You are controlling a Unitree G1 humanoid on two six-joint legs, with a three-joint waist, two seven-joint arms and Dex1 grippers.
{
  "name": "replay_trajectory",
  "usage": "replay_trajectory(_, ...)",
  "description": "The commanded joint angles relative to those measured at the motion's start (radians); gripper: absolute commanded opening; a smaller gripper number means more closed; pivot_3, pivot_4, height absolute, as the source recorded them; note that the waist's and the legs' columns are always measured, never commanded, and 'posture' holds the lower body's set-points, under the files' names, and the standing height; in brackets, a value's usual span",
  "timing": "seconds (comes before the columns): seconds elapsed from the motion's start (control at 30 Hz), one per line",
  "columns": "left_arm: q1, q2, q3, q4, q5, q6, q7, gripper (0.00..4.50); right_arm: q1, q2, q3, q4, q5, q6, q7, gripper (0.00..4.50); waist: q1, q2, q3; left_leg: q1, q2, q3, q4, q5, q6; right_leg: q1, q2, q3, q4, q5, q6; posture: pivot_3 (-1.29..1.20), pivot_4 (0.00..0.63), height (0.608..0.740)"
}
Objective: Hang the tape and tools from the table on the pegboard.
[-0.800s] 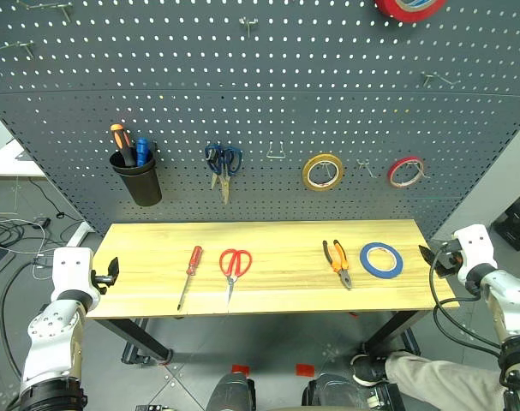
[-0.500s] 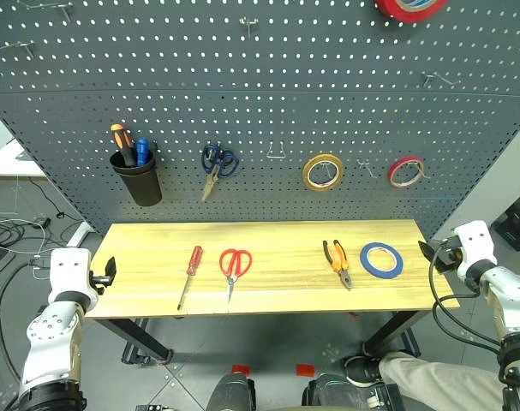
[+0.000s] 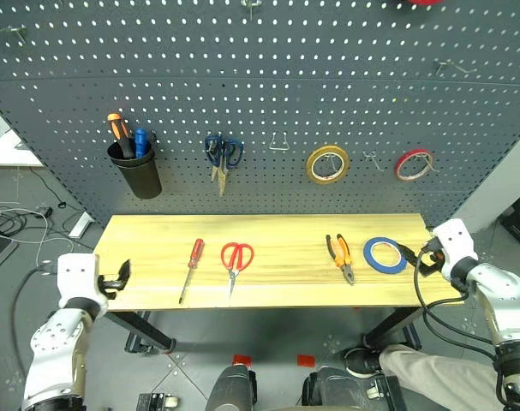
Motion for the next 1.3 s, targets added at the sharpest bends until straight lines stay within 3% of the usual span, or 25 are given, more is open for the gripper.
replay_trajectory(0.03, -0.003, 0.009, -0.100, -0.170, 0.014, 0.029, -0.065, 3.62, 0.017, -0.006, 0.039, -0.162, 0.017, 0.141, 0.026, 4.50, 0.000, -0.001, 0.025, 0.000, 0.000, 0.000, 0.000, 0.000, 0.000, 0.000, 0.000, 0.000, 0.000, 0.000, 0.000, 0.02, 0.210, 0.740)
replay_trajectory(0.2, -0.095, 0.017, -0.202, -0.329, -0.051, 0.164, -0.148, 3.62, -0.049, -0.027, 0.138, -0.170, -0.048, 0.269, 0.048, 4.50, -0.003, -0.002, 0.081, -0.001, 0.000, 0.001, 0.000, 0.000, 0.000, -0.001, 0.000, 0.001, 0.000, 0.000, 0.000, -0.01, 0.281, 0.740)
replay_trajectory(0.3, -0.196, 0.045, -0.320, -0.360, -0.037, 0.188, -0.258, 3.62, -0.148, -0.029, 0.196, -0.028, -0.098, 0.278, 0.057, 4.50, -0.005, -0.003, 0.115, -0.002, 0.000, 0.001, 0.000, 0.000, 0.000, -0.002, 0.000, 0.002, 0.000, 0.000, 0.000, -0.02, 0.319, 0.740)
replay_trajectory(0.4, -0.267, 0.086, -0.429, -0.370, -0.005, 0.165, -0.377, 3.62, -0.245, -0.025, 0.241, 0.103, -0.119, 0.304, 0.096, 4.50, -0.006, -0.003, 0.140, -0.006, 0.000, 0.003, 0.000, 0.000, 0.001, -0.006, 0.000, 0.003, 0.000, 0.000, 0.001, -0.02, 0.343, 0.740)
replay_trajectory(0.47, -0.297, 0.108, -0.486, -0.371, 0.006, 0.120, -0.459, 3.62, -0.310, -0.023, 0.269, 0.199, -0.144, 0.289, 0.114, 4.50, -0.010, -0.005, 0.150, -0.016, 0.000, 0.006, 0.001, 0.000, 0.001, -0.018, 0.001, 0.005, 0.002, 0.000, 0.001, -0.02, 0.354, 0.740)
replay_trajectory(0.7, -0.374, 0.111, -0.619, -0.309, 0.115, -0.049, -0.566, 3.62, -0.517, -0.020, 0.397, 0.550, -0.265, 0.176, 0.204, 4.50, -0.016, -0.004, 0.191, -0.018, -0.001, 0.009, 0.001, -0.003, 0.002, -0.020, -0.001, 0.006, 0.002, -0.002, 0.004, -0.01, 0.377, 0.740)
replay_trajectory(0.8, -0.379, 0.100, -0.633, -0.295, 0.132, -0.098, -0.578, 3.66, -0.585, -0.012, 0.431, 0.668, -0.301, 0.155, 0.236, 3.90, -0.021, -0.006, 0.197, -0.019, -0.002, 0.011, 0.001, -0.003, 0.003, -0.020, -0.003, 0.006, 0.002, -0.003, 0.004, -0.01, 0.373, 0.740)
replay_trajectory(1.03, -0.366, 0.071, -0.619, -0.288, 0.089, -0.110, -0.618, 3.66, -0.635, -0.015, 0.439, 0.766, -0.345, 0.100, 0.212, 1.59, -0.026, -0.007, 0.197, -0.018, -0.002, 0.010, 0.002, -0.003, 0.002, -0.019, -0.004, 0.004, 0.002, -0.003, 0.005, -0.03, 0.351, 0.740)
replay_trajectory(1.13, -0.374, 0.056, -0.606, -0.281, 0.077, -0.108, -0.616, 3.66, -0.571, -0.067, 0.379, 0.613, -0.322, 0.087, 0.161, 0.71, -0.024, -0.007, 0.197, -0.018, -0.002, 0.011, 0.003, -0.003, 0.002, -0.018, -0.004, 0.003, 0.003, -0.004, 0.008, -0.03, 0.343, 0.740)
replay_trajectory(1.3, -0.378, 0.022, -0.566, -0.316, -0.005, -0.052, -0.606, 3.66, -0.247, -0.147, 0.170, -0.023, -0.300, 0.215, 0.026, 0.67, -0.012, -0.004, 0.199, -0.021, -0.002, 0.011, 0.003, -0.003, 0.002, -0.019, -0.005, 0.002, 0.003, -0.005, 0.009, -0.05, 0.340, 0.740)
